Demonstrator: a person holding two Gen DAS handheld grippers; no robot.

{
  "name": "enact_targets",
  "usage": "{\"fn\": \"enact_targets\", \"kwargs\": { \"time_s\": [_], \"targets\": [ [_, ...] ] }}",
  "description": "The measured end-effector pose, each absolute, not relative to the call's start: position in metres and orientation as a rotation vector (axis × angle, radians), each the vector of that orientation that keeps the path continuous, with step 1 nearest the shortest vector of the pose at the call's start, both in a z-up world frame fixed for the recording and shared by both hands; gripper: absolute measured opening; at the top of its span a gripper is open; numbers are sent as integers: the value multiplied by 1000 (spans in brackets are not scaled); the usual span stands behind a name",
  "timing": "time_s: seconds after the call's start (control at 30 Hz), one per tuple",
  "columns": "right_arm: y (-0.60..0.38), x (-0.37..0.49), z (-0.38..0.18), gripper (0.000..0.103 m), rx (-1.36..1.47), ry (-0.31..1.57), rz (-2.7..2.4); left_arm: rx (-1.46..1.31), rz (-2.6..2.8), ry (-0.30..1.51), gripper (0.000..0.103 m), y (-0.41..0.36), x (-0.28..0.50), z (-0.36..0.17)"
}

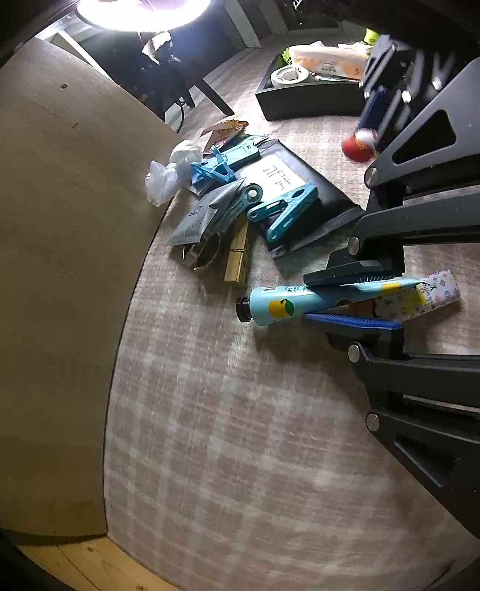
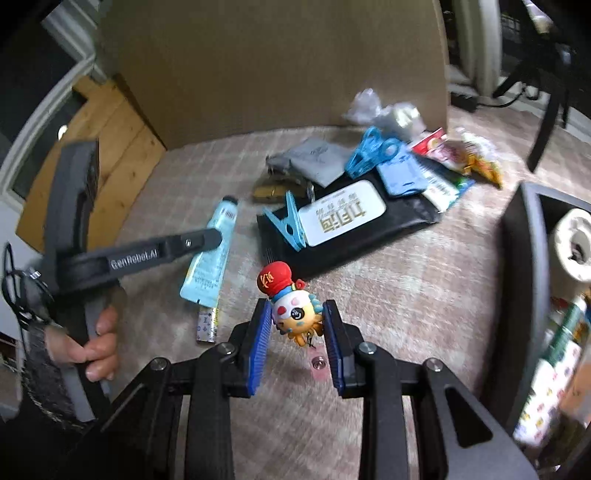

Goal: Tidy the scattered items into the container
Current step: 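Grasp light-blue tube with left tool while right tool grasps clown keychain, then carry tube and keychain over black container and open both tools to drop them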

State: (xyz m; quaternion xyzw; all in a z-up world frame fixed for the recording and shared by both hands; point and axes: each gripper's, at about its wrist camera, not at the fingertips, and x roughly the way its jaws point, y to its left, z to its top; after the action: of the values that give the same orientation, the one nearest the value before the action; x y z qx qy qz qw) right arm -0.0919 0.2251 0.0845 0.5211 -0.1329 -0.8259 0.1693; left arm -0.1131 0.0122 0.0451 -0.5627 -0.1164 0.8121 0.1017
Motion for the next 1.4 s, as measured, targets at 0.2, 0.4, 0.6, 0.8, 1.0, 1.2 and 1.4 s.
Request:
{"fn": "enact_targets", "kwargs": {
  "time_s": [0.2, 0.4, 0.6, 0.8, 1.0, 1.2, 1.4],
  "targets": [
    [248, -57, 120, 28, 1372, -487, -2455, -1573, 2415, -308, 13, -6, -120, 75],
    [289, -11, 149, 28, 1276, -617, -2552, -1456, 2368, -294, 13, 33, -101, 117],
    [354, 49, 176, 28, 1220, -725, -2742, -1338, 2244, -216, 13, 93, -74, 160],
    [441, 119, 187, 28, 1221, -897, -2983, -1266, 2069, -138, 13, 165, -47, 182],
    [493, 176, 175, 28, 1311, -1031, -3126, -1194, 1934, -35, 13, 249, -21, 196],
    [511, 190, 163, 29, 1364, -1062, -3142, -1143, 1859, 58, 14, 312, -1, 197],
    [513, 195, 171, 52, 1334, -1072, -3206, -1117, 1848, 121, 39, 339, 4, 200]
  ]
}}
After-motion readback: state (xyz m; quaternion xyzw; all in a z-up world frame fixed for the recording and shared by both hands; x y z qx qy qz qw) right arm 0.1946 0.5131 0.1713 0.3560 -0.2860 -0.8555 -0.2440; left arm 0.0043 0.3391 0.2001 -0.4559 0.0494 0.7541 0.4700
